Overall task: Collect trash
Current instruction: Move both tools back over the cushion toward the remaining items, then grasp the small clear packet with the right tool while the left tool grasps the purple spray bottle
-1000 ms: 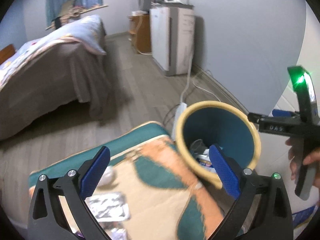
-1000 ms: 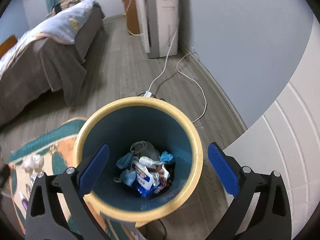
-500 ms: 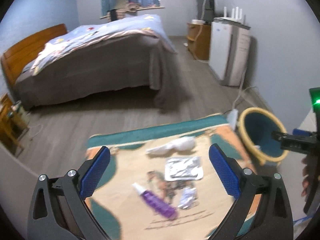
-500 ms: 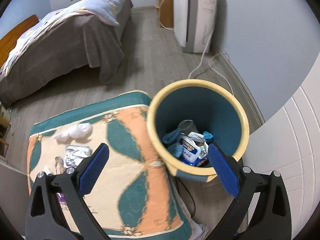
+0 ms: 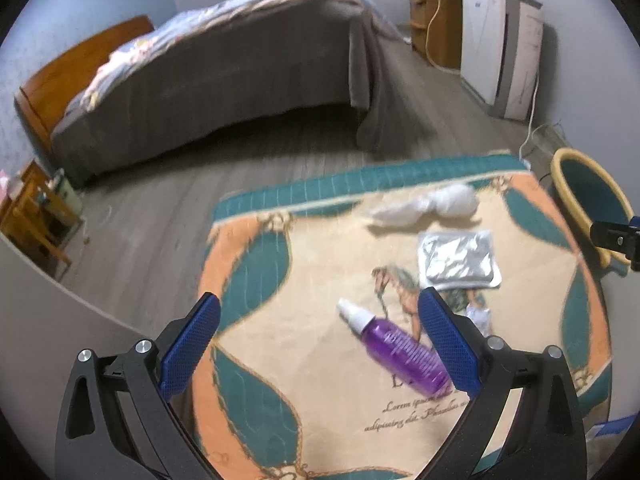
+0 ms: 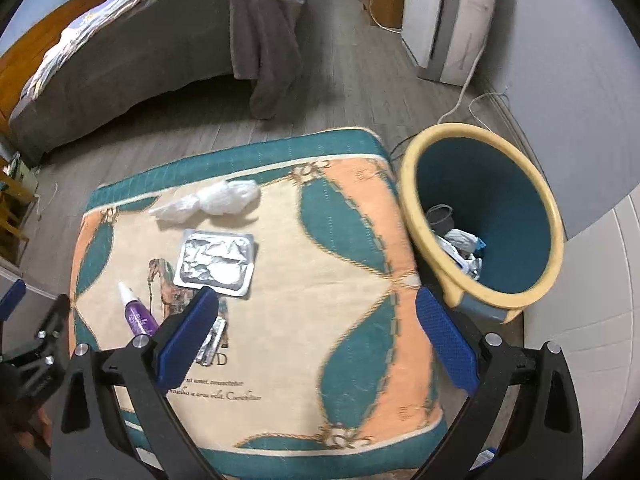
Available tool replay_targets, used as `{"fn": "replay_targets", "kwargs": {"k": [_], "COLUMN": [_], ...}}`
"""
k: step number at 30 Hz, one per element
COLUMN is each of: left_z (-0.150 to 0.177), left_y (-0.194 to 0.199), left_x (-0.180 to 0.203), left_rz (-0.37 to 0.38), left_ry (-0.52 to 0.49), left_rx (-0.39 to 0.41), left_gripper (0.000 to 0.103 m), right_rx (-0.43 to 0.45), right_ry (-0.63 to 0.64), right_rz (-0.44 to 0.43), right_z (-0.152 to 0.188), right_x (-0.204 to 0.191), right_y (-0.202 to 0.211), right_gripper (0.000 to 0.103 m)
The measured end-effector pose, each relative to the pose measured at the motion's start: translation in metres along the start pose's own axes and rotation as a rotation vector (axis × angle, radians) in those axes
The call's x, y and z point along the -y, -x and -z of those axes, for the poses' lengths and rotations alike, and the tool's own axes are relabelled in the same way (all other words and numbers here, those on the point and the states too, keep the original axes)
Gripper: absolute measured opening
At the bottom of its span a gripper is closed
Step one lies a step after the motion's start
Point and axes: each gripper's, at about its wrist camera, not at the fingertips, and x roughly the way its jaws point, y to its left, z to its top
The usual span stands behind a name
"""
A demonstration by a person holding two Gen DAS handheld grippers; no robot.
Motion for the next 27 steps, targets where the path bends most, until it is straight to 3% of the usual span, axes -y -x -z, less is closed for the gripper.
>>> {"fn": "replay_targets", "kwargs": {"k": [4, 12, 17, 22, 27], "left_z": [0.005, 0.007, 0.010, 0.009, 0.009], "left_y": [-0.004, -0.014, -0.022, -0.025, -0.028], "left_x": [-0.002, -0.032, -0.045, -0.049, -0.044], "left_rz": [-0.001, 0.025, 0.038, 0.049, 0.063], "left_ry": [-0.029, 0.034, 0.062, 0.067, 0.049], "left_rx": [-0.002, -0.028, -0.056, -0.065, -0.067], "left_gripper": [0.098, 0.098, 0.098, 0.098, 0.098], "right_rx": [-0.021, -0.084, -0.141, -0.171, -0.167], "right_ry": [0.079, 0.141, 0.126, 0.017, 0.032], "right_rz": [0.027, 0.043, 0.001, -0.057, -0.081], "right_z": [0.011, 0.033, 0.041, 0.042, 0.046], "right_x": [-0.029, -0.075, -0.090, -0.083, -0.085], "right_y": [-0.021, -0.066, -0.090, -0.107, -0.108], "right_gripper": [0.097, 0.097, 0.082, 0.064, 0.063]}}
